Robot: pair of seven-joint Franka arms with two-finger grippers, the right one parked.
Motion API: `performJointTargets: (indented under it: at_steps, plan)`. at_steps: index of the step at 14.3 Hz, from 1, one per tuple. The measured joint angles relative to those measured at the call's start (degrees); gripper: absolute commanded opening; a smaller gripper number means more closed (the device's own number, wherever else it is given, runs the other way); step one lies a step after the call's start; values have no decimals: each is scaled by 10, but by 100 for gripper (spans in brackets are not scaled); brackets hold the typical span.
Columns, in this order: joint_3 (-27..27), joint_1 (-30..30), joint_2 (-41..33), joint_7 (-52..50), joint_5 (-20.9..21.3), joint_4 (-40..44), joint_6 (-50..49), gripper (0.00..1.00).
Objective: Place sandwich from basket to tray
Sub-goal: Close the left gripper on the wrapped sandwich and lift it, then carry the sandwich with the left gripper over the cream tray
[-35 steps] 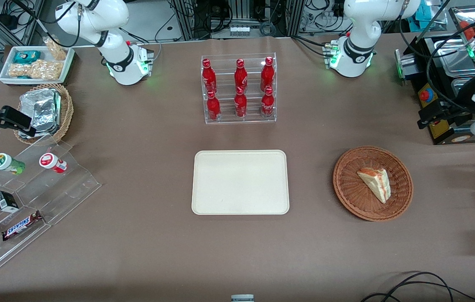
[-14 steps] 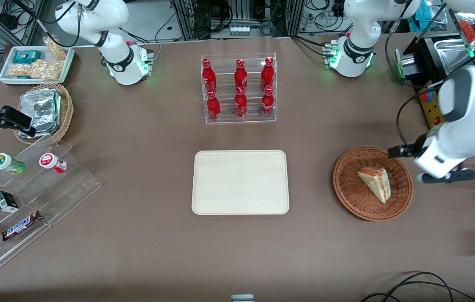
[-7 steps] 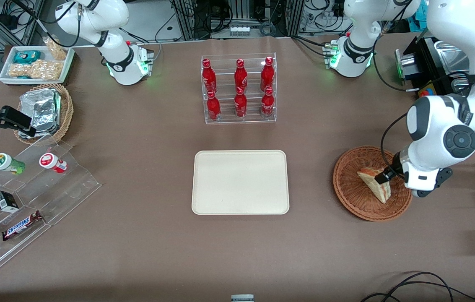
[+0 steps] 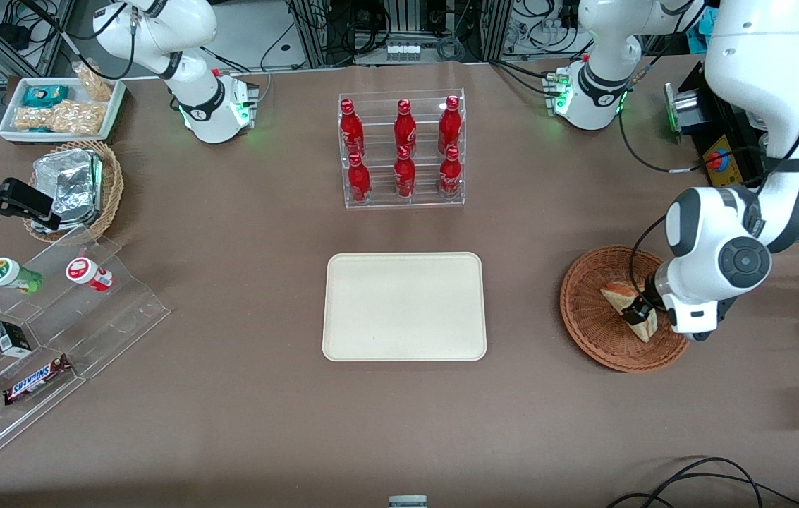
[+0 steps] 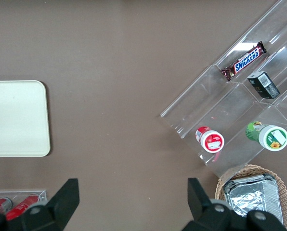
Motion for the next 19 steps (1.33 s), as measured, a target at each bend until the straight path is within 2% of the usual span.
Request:
performJointTargets:
  at_steps: [3,6,8,11,15,19]
  plan:
    - [0,0,6,-2,0,1,-3,11]
    - [-2,-6,-13,-2,0,20,-74,11]
    - [-3,-23,-32,-2,-2,44,-127,8]
    - [-7,-72,-39,11,-13,69,-138,10]
    - [-23,-171,34,63,-14,168,-136,9]
    - [-26,-268,130,67,-13,278,-131,7]
